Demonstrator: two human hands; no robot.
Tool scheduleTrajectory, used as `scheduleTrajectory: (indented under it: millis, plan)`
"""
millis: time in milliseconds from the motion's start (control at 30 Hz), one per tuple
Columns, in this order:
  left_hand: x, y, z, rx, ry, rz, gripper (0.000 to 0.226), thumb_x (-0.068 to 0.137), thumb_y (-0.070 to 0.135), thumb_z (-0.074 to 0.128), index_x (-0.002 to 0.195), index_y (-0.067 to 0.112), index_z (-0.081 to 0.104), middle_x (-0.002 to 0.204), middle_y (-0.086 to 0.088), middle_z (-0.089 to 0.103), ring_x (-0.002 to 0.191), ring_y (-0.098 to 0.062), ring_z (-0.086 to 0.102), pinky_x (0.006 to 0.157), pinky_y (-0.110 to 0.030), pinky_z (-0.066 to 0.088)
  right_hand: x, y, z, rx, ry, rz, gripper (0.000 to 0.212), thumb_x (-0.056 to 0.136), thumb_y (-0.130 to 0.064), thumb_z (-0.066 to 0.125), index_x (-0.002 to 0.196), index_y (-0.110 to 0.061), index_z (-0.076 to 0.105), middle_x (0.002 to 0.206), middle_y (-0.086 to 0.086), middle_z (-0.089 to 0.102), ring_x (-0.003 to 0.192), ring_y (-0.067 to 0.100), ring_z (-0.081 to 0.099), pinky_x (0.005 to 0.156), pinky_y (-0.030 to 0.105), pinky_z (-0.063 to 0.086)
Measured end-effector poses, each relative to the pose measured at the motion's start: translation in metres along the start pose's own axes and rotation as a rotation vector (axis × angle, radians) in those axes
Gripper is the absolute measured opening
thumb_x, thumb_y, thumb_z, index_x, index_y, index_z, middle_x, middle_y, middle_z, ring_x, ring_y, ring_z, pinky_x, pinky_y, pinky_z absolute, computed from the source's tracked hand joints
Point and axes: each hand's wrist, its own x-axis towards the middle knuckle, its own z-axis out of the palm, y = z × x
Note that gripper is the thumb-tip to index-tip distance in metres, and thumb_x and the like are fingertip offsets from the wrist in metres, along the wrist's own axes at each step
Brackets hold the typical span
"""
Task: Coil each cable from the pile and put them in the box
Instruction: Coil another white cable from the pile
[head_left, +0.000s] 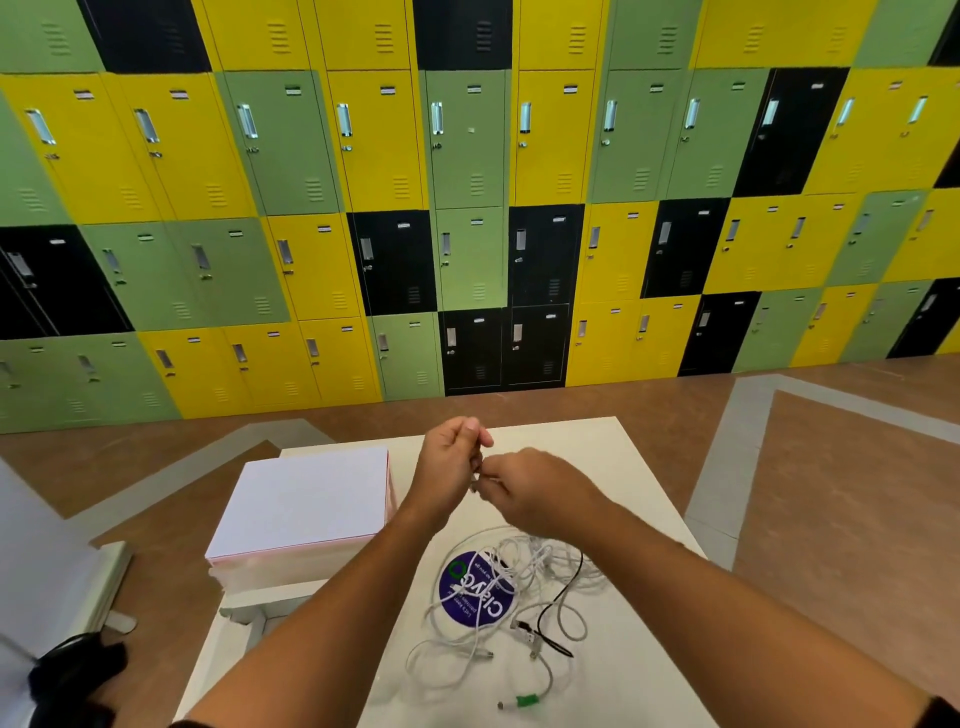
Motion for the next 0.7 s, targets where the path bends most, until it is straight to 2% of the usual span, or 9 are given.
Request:
scheduleTrajectory:
  millis: [67,133,267,367,467,533,600,667,700]
  plan:
    - [-0.004,-0.002,-0.002,0.07,-0.106,0.021,0.037,0.108,0.018,0.041,0.081,0.005,0.062,0.063,-0.011,0.054,0.055,-0.013,0.049,0.047,-0.022,0.042,0.004,0.005,-0.012,0.011,0.008,0.013,0.021,0.099,-0.036,0.049,0.095,-0.026,0.067,0.091,0.003,0.071,0.084,0.024,0.062,0.067,0.035,0.047]
    - [-0.006,-0.003,-0.003,0.078,-0.199,0.012,0.039,0.108,0.015,0.041,0.076,0.01,0.063,0.061,-0.009,0.055,0.054,-0.013,0.051,0.051,-0.025,0.044,0.008,0.009,-0.025,0.041,0.023,0.035,0.015,0.096,-0.034,0.057,0.092,-0.026,0.069,0.09,0.0,0.072,0.084,0.021,0.063,0.068,0.034,0.048]
    - [-0.007,0.001,-0.002,-0.116,-0.307,-0.111,0.038,0.108,0.018,0.041,0.084,0.004,0.066,0.062,-0.006,0.053,0.057,-0.018,0.051,0.059,-0.031,0.047,0.014,0.021,-0.042,0.157,0.045,0.083,0.014,0.093,-0.036,0.067,0.086,-0.025,0.073,0.085,-0.007,0.072,0.083,0.014,0.064,0.071,0.036,0.054]
    - [-0.011,0.014,0.005,-0.294,-0.37,-0.242,0.037,0.104,0.01,0.034,0.089,-0.004,0.064,0.063,-0.006,0.048,0.057,-0.017,0.047,0.056,-0.028,0.045,0.015,0.031,-0.047,0.276,0.083,0.109,0.02,0.091,-0.032,0.071,0.073,-0.023,0.072,0.076,-0.009,0.07,0.077,0.009,0.062,0.066,0.029,0.048]
    - [-0.01,0.019,0.006,-0.365,-0.412,-0.28,0.036,0.102,0.007,0.031,0.093,-0.006,0.064,0.064,-0.004,0.045,0.056,-0.016,0.044,0.056,-0.028,0.044,0.013,0.037,-0.043,0.416,0.15,0.116,0.016,0.088,-0.024,0.074,0.073,-0.019,0.075,0.076,-0.01,0.07,0.077,0.001,0.061,0.068,0.023,0.041]
    - [-0.009,0.018,0.004,-0.391,-0.448,-0.293,0.036,0.105,0.006,0.032,0.096,-0.006,0.065,0.064,-0.004,0.046,0.056,-0.015,0.045,0.057,-0.028,0.045,0.011,0.039,-0.038,0.508,0.198,0.133,0.011,0.085,-0.019,0.077,0.075,-0.017,0.075,0.077,-0.007,0.071,0.072,-0.001,0.061,0.067,0.022,0.043]
    - [-0.01,0.017,0.0,-0.417,-0.487,-0.303,0.035,0.106,0.007,0.034,0.101,-0.007,0.065,0.066,-0.005,0.049,0.058,-0.015,0.049,0.06,-0.028,0.049,0.011,0.041,-0.038,0.656,0.21,0.149,0.008,0.084,-0.012,0.078,0.077,-0.011,0.073,0.077,0.002,0.074,0.069,0.005,0.067,0.064,0.029,0.054]
    - [-0.01,0.016,-0.003,-0.395,-0.485,-0.291,0.032,0.107,0.009,0.039,0.104,-0.006,0.067,0.069,-0.007,0.056,0.061,-0.016,0.056,0.065,-0.03,0.054,0.011,0.043,-0.04,0.783,0.169,0.144,0.009,0.085,-0.006,0.076,0.079,-0.007,0.07,0.076,0.011,0.075,0.075,0.024,0.074,0.071,0.038,0.061]
    - [-0.01,0.015,-0.003,-0.383,-0.461,-0.277,0.03,0.106,0.01,0.043,0.104,-0.006,0.068,0.07,-0.007,0.059,0.062,-0.016,0.059,0.066,-0.031,0.057,0.011,0.043,-0.041,0.808,0.152,0.14,0.009,0.086,-0.005,0.075,0.08,-0.006,0.069,0.076,0.013,0.075,0.076,0.028,0.075,0.073,0.04,0.061]
